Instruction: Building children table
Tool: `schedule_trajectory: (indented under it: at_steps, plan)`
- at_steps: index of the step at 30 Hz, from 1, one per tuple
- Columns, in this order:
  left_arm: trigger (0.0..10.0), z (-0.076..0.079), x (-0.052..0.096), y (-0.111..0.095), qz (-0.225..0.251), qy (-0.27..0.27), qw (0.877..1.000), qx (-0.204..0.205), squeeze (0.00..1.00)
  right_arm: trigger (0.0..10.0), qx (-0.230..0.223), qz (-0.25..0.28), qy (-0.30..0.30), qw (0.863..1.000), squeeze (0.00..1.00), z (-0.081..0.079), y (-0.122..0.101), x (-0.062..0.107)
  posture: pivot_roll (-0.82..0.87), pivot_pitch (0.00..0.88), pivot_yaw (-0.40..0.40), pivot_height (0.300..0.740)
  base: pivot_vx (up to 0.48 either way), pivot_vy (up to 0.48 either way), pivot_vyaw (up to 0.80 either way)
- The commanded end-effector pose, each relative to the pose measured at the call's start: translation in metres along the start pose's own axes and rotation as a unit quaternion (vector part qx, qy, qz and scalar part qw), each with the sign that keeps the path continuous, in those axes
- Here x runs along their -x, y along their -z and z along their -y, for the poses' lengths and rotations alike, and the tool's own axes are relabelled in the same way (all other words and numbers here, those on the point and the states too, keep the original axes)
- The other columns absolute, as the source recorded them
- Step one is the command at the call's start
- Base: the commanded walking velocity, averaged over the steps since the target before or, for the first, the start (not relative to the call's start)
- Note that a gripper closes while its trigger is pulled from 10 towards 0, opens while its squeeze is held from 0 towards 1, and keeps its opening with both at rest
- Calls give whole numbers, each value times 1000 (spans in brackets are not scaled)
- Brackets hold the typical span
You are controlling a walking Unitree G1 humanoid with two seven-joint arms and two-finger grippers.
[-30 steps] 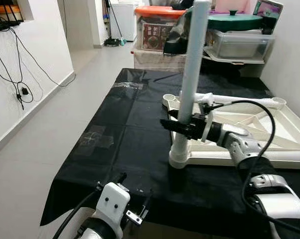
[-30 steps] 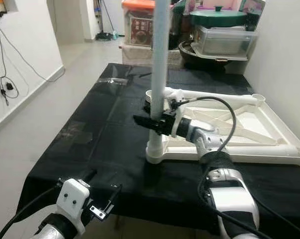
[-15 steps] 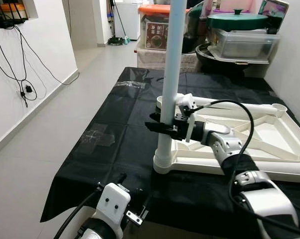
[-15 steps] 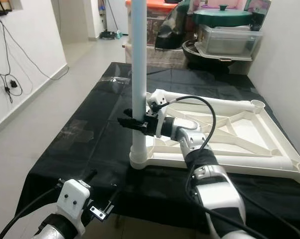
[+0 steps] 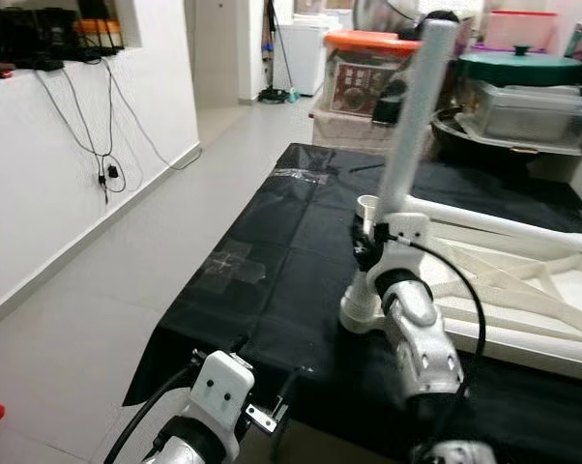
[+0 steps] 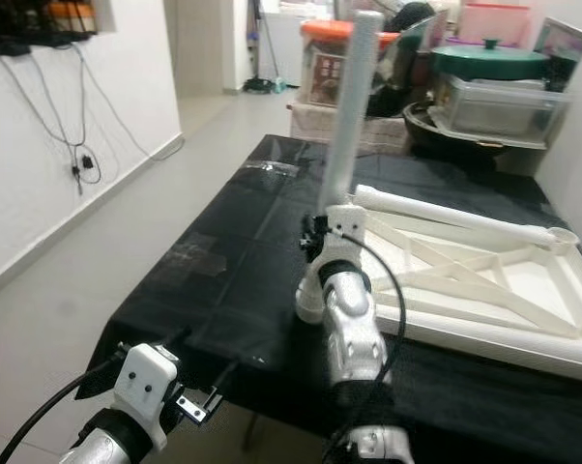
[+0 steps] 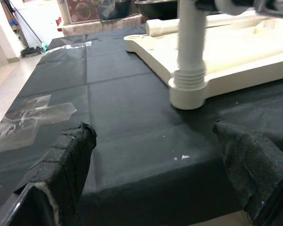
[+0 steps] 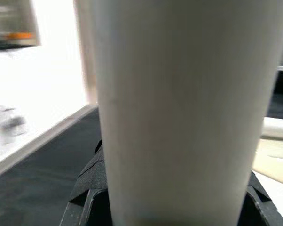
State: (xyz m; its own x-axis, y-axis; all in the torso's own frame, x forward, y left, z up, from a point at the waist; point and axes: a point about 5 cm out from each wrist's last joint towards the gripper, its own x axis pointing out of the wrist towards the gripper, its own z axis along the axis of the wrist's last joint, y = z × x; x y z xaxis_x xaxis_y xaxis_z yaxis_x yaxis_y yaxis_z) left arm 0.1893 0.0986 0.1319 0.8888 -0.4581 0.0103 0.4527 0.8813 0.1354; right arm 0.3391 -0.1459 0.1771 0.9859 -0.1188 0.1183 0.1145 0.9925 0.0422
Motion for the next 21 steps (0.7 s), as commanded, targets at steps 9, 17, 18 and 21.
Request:
schedule_trajectory:
  at_steps: [9,17,18,21]
  plan:
    - [10000,1,-3,2,0,3,1000,-2,0,10000,-54,-52,38,996,259,-36,12,21,154,0,-43,740,0,0,0]
    - [10000,0,-6,4,0,3,1000,1,0,10000,-61,-13,-136,989,0,-29,11,7,147,0,-45,740,0,0,0]
    - [10000,0,-7,5,0,3,1000,2,0,10000,-57,-22,-177,982,0,-24,12,3,146,0,-43,740,0,0,0]
    - [10000,0,-7,6,-1,4,1000,3,0,10000,-64,-30,-212,975,0,-18,11,-2,143,0,-43,740,0,0,0]
